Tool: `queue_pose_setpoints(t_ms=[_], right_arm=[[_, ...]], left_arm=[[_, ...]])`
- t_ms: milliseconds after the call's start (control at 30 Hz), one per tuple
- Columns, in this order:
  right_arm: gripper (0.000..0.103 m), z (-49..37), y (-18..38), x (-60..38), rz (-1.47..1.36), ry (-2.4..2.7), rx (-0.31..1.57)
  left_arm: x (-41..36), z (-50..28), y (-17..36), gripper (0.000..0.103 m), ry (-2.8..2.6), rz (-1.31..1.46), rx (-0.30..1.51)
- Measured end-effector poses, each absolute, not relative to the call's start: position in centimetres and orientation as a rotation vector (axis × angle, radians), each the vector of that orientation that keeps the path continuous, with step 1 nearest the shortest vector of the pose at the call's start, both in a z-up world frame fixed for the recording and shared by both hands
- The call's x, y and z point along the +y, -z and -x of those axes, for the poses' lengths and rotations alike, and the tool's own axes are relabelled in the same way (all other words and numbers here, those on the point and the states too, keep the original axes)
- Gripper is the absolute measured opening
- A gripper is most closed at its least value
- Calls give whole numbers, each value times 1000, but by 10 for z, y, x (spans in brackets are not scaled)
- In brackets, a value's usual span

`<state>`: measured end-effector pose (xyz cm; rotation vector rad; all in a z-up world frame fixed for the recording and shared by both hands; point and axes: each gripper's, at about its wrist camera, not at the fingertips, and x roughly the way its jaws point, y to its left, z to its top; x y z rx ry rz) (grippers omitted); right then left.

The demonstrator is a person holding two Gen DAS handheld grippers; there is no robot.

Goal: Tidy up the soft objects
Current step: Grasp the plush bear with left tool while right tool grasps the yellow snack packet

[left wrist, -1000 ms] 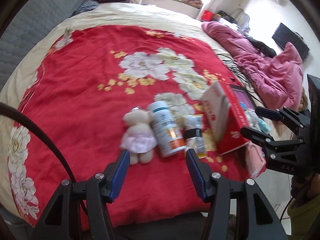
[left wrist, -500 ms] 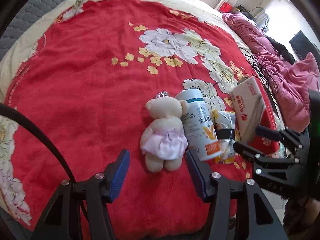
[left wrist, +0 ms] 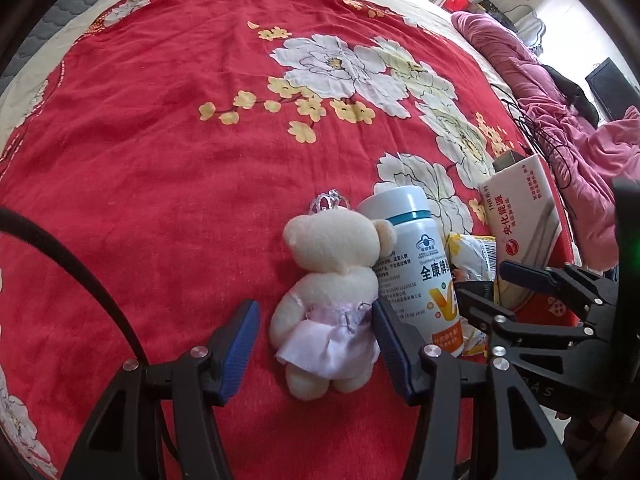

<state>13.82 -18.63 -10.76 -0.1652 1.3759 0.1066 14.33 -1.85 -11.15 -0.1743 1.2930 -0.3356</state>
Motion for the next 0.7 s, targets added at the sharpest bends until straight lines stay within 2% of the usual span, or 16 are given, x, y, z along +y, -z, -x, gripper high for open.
queue_pose_setpoints(t_ms=[133,367,533,700], right_arm=[[56,-144,127,-188,154,-100,1422],[47,-144,127,-192,151,-137,1387],[46,-141,111,-195,152,-149,1332],[46,-133,86,-202,100,-177,1282]], left_arm=[[-21,-147,116,58,342,184,1299],[-24,-149,126,58,343,190,1309],[-29,-150,125,41,350,185,1313],[-24,-143,105,38,345,216,1257]])
